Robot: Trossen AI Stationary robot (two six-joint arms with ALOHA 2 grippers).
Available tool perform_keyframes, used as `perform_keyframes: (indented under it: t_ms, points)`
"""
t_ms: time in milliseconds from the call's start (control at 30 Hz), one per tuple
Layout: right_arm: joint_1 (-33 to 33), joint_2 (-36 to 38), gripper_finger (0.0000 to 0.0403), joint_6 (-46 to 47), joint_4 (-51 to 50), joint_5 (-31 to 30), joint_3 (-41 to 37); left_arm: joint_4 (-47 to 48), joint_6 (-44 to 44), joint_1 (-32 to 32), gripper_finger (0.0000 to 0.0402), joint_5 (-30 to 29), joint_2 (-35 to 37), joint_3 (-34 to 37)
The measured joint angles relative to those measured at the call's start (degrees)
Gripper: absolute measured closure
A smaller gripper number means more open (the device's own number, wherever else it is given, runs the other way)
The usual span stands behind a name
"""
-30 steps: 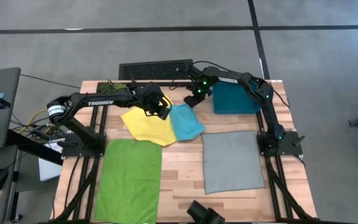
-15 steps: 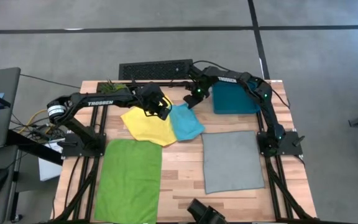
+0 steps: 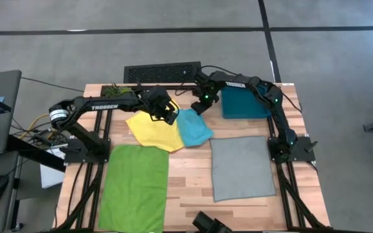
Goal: Fold microfiber towels
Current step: Fold the blue microfiber cloth
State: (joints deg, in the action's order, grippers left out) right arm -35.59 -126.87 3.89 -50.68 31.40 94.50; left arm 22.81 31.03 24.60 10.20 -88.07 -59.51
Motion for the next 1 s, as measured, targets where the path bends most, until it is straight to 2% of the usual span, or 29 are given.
perform_keyframes:
  t_ms: [333, 600, 1000]
  points:
    - [2.7, 0.0, 0.0291, -3.5, 0.8, 0.1, 0.0, 0.0, 0.0, 0.0, 0.0269, 0.0, 0.0, 0.0]
    - [2.3, 0.1, 0.0391, -3.5, 3.7, -0.4, 0.0, 0.0, 0.0, 0.0, 0.0269, 0.0, 0.0, 0.0]
    - [1.8, 1.6, 0.0394, -2.8, 8.2, -4.1, 0.0, 0.6, 0.0, 0.0, 0.0269, 0.0, 0.0, 0.0]
